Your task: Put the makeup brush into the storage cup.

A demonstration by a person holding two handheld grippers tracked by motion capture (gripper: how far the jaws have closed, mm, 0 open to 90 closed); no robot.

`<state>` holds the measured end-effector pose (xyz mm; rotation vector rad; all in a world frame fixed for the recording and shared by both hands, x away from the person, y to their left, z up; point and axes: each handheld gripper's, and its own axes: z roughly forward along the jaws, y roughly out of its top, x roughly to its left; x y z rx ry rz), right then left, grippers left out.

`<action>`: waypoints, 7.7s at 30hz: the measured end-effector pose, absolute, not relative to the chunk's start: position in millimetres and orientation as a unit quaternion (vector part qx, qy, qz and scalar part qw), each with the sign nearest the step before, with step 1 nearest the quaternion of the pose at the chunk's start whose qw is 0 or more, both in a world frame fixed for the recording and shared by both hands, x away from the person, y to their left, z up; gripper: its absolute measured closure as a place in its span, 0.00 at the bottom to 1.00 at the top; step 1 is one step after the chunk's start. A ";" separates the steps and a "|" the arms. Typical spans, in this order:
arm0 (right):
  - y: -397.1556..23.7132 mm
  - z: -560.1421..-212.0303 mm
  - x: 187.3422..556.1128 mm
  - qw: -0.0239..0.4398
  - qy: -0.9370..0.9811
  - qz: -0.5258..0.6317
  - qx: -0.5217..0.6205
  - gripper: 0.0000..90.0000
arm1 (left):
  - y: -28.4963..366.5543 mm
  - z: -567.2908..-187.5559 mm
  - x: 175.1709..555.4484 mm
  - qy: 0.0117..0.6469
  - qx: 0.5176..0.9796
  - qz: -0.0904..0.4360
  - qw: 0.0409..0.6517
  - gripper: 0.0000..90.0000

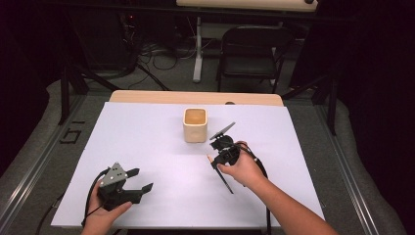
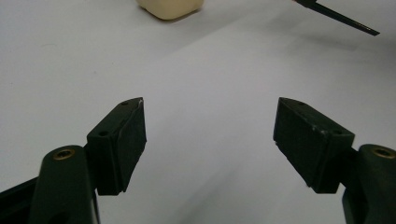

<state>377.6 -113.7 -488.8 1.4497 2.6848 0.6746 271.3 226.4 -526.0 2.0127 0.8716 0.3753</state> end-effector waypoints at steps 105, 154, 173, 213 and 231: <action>-131.8 -480.9 303.5 0.137 0.720 0.589 0.340 0.93 | 110.7 -509.4 303.5 0.325 0.789 0.014 0.521 0.58; -116.2 -485.4 295.2 0.145 0.732 0.585 0.316 0.93 | 94.5 -512.1 306.1 0.346 0.768 -0.034 0.538 0.82; -113.0 -486.5 293.9 0.150 0.741 0.577 0.310 0.93 | 95.7 -512.9 305.6 0.352 0.765 -0.037 0.538 0.92; -117.7 -483.0 290.1 0.155 0.736 0.589 0.296 0.64 | 98.8 -498.8 296.8 0.324 0.806 0.059 0.491 0.93; -119.7 -481.0 291.5 0.144 0.748 0.567 0.312 0.57 | 94.7 -494.7 292.5 0.305 0.834 0.108 0.447 0.93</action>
